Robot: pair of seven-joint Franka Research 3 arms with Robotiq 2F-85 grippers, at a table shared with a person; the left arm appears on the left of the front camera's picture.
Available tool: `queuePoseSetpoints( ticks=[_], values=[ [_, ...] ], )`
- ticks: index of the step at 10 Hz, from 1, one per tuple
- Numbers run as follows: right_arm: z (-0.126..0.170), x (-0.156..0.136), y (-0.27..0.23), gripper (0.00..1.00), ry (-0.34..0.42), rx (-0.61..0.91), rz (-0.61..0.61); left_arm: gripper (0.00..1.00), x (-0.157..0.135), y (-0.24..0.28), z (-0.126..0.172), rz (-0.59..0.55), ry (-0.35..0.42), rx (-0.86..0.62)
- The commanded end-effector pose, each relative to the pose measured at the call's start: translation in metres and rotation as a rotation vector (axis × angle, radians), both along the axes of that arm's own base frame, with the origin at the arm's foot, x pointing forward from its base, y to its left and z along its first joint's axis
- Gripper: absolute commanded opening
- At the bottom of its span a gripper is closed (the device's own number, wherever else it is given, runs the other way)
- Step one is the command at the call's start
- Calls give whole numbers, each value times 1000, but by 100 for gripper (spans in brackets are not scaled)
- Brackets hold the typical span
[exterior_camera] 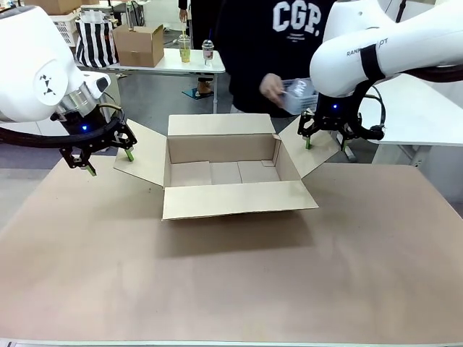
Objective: Pack the gift set into the box.
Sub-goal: Lift both hands away from the flaps of the Package Box.
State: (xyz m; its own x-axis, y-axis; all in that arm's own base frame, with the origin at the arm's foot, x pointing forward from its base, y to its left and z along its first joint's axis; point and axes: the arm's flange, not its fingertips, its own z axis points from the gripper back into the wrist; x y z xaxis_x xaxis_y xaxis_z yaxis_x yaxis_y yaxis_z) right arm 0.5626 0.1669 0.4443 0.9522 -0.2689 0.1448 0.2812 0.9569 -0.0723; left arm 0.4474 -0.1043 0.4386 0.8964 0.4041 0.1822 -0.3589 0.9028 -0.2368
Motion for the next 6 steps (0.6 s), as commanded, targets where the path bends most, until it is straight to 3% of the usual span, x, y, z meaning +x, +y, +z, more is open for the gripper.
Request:
queuePoseSetpoints(
  ticks=[1,6],
  values=[
    [3,0,0,100,-7,-28,-3,100,-2,-1,2,14,3,20],
    [3,0,0,100,-7,-28,-3,100,-2,-1,2,14,3,20]
  ],
)
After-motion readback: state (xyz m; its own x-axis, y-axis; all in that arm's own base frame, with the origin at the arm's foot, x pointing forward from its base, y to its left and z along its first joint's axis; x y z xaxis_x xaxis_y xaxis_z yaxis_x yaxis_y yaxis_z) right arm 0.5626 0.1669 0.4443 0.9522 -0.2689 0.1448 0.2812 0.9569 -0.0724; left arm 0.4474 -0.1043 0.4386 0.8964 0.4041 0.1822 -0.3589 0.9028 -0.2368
